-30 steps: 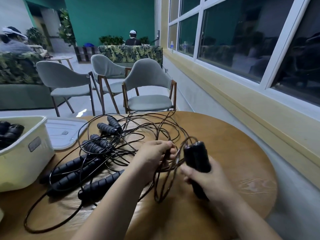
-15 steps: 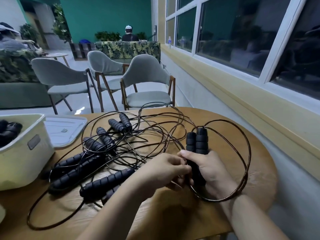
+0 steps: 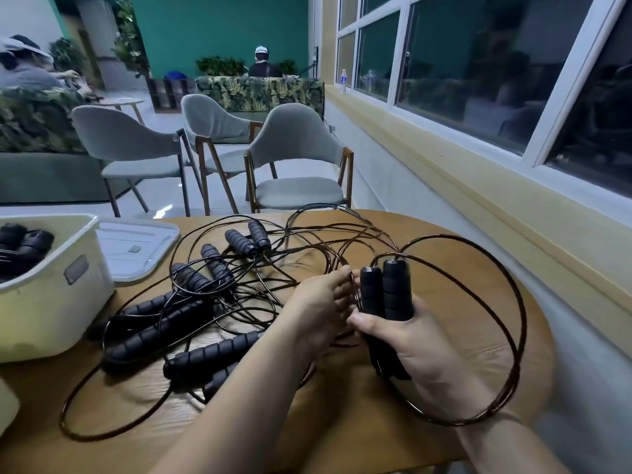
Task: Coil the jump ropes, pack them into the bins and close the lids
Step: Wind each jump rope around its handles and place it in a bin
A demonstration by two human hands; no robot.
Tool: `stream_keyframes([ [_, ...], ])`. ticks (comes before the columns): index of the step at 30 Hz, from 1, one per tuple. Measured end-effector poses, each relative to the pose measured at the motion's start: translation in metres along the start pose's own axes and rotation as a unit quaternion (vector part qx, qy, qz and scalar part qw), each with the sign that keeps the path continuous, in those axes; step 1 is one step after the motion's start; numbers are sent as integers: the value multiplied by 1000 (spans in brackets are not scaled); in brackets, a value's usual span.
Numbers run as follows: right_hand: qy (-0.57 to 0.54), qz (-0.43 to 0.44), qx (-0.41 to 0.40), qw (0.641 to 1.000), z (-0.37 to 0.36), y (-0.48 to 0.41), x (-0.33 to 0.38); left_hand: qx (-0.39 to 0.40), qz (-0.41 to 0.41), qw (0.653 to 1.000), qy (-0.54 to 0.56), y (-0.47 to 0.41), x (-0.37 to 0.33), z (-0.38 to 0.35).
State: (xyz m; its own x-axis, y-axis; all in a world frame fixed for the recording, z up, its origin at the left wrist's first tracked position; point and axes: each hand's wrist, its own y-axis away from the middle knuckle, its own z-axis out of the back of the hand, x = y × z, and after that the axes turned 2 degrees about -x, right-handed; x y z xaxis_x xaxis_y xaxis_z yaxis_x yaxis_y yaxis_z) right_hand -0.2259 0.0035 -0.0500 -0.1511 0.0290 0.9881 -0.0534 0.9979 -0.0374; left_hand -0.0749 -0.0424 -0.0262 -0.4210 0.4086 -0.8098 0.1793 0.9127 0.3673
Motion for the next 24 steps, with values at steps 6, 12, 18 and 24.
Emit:
stream_keyframes([
  [6,51,-23,70,996,11,13,1,-33,8,998,60,-9,-11,3],
  [12,49,-84,190,977,25,25,15,-50,-19,996,68,-16,-19,15],
  [18,32,-101,56,993,18,14,9,-6,-39,999,-27,-10,-8,6],
  [24,-40,-88,-34,995,-3,-2,5,33,-47,994,-98,-2,0,7],
])
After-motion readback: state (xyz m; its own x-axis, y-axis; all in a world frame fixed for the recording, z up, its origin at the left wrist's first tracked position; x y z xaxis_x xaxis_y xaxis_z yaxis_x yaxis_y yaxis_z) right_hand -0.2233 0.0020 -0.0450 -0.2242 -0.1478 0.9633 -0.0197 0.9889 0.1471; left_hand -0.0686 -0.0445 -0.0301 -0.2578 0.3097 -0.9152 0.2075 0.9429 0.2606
